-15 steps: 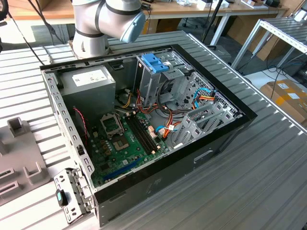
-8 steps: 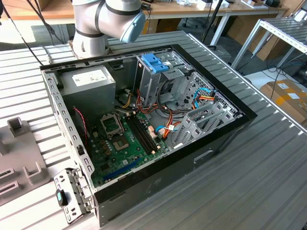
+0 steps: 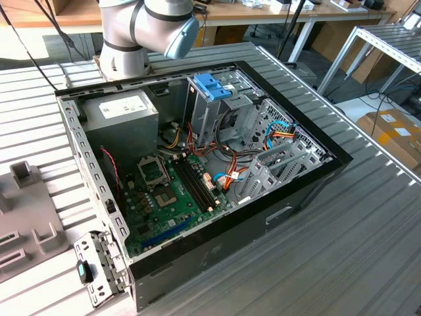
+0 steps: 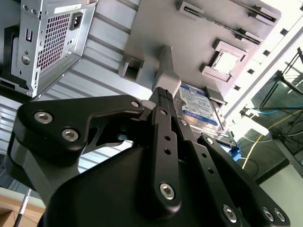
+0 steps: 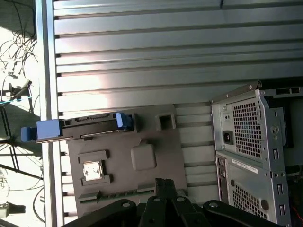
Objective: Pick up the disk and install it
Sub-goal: 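Reach for the disk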
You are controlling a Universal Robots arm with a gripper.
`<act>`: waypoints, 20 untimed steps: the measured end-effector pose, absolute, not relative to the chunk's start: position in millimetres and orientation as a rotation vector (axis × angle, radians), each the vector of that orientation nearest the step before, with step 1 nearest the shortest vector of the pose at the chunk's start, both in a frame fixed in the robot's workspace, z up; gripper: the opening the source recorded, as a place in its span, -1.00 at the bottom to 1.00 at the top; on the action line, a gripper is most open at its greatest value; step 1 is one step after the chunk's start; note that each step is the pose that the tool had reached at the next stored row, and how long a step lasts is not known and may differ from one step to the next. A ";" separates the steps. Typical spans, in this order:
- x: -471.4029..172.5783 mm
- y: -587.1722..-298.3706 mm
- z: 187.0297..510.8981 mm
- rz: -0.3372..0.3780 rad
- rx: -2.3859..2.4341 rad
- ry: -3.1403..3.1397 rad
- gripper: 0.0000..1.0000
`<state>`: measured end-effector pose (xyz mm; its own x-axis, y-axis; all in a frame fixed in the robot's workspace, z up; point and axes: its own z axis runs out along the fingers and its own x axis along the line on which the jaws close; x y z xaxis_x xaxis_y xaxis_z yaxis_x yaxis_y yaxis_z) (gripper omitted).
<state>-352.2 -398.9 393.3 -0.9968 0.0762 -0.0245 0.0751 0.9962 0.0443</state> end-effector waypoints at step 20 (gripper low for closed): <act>-368.2 -398.9 393.3 0.068 0.118 3.112 -0.79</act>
<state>-368.2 -398.9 393.3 -0.9968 0.0762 -0.0245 0.0751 0.9962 0.0443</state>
